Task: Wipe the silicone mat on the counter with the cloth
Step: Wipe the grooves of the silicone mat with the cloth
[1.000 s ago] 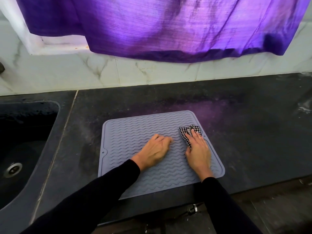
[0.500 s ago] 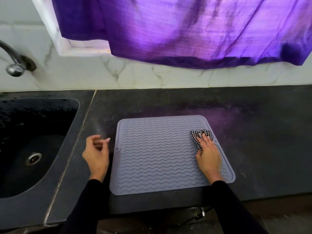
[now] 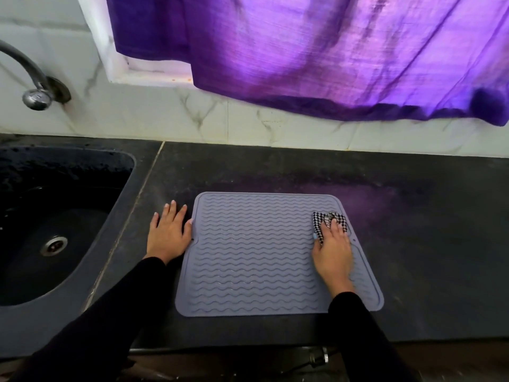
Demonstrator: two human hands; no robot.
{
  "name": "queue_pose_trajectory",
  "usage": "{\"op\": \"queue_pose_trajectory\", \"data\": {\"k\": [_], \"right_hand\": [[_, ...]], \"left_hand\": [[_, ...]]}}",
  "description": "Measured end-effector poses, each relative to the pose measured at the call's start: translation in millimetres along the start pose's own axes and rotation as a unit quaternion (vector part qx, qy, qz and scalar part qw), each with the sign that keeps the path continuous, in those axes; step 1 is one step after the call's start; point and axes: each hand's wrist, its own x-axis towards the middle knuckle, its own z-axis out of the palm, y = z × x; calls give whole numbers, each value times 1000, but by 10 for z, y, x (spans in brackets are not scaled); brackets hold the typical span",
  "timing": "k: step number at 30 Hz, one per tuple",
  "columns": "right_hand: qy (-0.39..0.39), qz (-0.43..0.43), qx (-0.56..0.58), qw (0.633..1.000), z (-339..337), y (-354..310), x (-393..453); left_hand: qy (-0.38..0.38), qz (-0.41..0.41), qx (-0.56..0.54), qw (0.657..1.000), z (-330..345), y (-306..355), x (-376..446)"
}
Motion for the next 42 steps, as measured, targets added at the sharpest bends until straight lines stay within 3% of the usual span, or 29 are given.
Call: {"op": "queue_pose_trajectory", "data": {"k": [4, 8, 9, 12, 13, 14, 16, 17, 20, 23, 26, 29, 31, 34, 35, 36, 37, 40, 42], "right_hand": [[19, 22, 57, 998, -4, 41, 54], [69, 169, 226, 957, -138, 7, 125], [81, 220, 315, 920, -164, 29, 202], [93, 342, 592, 724, -303, 48, 439], [103, 351, 597, 714, -331, 49, 502], [111, 343, 552, 752, -373, 21, 540], [113, 275, 389, 872, -415, -67, 578], [100, 232, 317, 914, -396, -119, 569], [3, 112, 136, 984, -158, -251, 487], [-22, 40, -17, 999, 53, -293, 400], [-30, 29, -3, 999, 67, -217, 425], [-60, 15, 102, 993, 36, -58, 525], [-71, 103, 303, 945, -63, -9, 574], [-15, 273, 627, 730, -259, 5, 682], [16, 309, 661, 684, -293, 16, 732], [44, 328, 660, 675, -304, 9, 787], [59, 330, 631, 700, -340, -30, 823], [71, 249, 427, 866, -370, -263, 795], [17, 147, 313, 938, -263, -431, 691]], "left_hand": [[17, 5, 7, 1000, 50, -13, 2], [39, 70, 17, 997, 102, -6, 48], [29, 70, 19, 997, 99, -5, 59], [13, 52, 9, 999, 87, -9, 84], [16, 50, 4, 999, 79, -6, 83], [17, 51, 2, 999, 73, -2, 74], [18, 53, 0, 998, 63, -4, 65], [15, 52, -2, 999, 58, -5, 65], [10, 48, -7, 999, 39, 6, 58], [14, 49, -10, 999, 33, 15, 53], [23, 49, -7, 998, 39, 12, 60], [25, 49, 0, 998, 67, 0, 54], [27, 47, -4, 999, 73, -7, 48], [26, 44, -11, 999, 69, -6, 50], [26, 45, -12, 999, 71, -6, 49], [25, 45, -15, 999, 72, -5, 53], [25, 45, -16, 999, 73, -11, 56], [23, 47, -12, 999, 78, -19, 64], [24, 47, -11, 999, 73, -13, 60]]}}
